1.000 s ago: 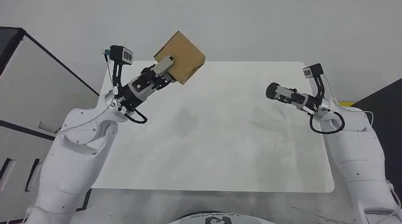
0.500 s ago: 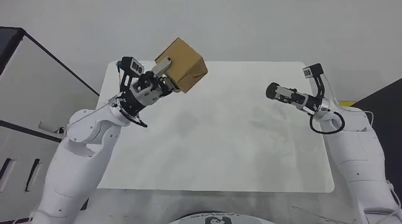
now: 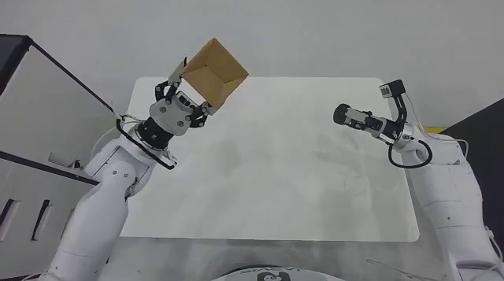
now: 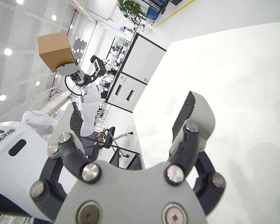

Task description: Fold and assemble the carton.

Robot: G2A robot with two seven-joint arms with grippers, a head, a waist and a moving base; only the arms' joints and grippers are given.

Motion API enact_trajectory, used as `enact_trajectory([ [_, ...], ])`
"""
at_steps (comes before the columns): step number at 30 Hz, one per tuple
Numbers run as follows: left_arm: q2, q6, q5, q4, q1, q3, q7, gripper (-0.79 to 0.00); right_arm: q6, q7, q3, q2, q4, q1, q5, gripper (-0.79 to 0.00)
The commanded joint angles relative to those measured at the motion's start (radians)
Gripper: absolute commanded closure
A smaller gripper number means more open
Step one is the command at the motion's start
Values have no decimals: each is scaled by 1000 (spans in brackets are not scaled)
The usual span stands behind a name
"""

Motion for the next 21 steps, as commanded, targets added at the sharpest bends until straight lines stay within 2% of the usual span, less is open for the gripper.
enact_trajectory([
  [1,0,-1,17,1,0,1,-2,0,0,0,0,0,0,0,0,-785],
  [10,-8,17,-25,-19,-3,32,1,0,0,0,0,0,0,0,0,-785],
  [21,-23,155,-273,-53,-7,99,106,0,0,0,0,0,0,0,0,-785],
])
